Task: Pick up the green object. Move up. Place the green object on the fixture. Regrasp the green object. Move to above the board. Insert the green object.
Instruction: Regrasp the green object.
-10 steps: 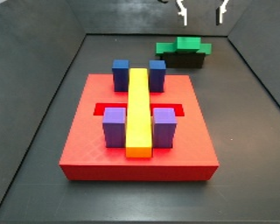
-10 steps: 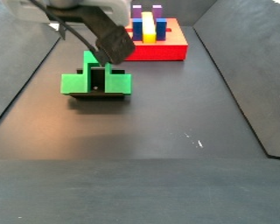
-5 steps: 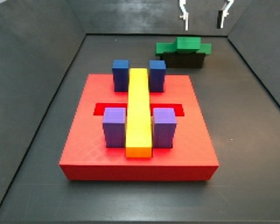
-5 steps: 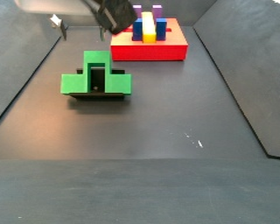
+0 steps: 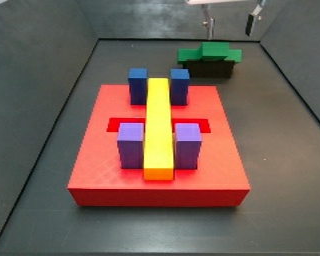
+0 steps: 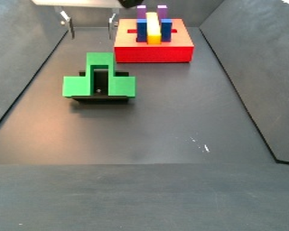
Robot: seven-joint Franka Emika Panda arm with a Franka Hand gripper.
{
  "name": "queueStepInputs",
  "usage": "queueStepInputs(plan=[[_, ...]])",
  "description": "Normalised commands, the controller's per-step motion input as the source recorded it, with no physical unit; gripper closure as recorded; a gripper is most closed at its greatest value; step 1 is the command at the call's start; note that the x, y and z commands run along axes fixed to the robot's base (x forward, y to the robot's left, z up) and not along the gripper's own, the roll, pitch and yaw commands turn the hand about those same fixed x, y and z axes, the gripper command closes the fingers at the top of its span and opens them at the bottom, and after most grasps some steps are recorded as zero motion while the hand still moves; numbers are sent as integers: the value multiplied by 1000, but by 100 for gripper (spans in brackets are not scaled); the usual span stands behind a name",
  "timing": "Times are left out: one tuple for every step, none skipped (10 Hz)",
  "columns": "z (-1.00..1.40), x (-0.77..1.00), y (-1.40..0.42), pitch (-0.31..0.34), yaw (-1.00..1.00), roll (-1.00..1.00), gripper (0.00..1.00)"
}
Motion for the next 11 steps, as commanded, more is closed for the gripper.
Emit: queueStepInputs(plan=[[0,-20,-237,20,114,1000,0],[0,0,-243,26,106,1000,0],[0,0,-251,29,103,1000,0],[0,0,-251,29,103,1000,0],[0,0,-249,37,103,1000,0],[0,0,-197,77,114,1000,0],[43,117,-43,171,40,1000,0],[0,377,0,323,-63,714,0],[0,349,194,409,-20,394,0],[126,389,266,437,0,180,0],[200,446,174,457,26,17,0]])
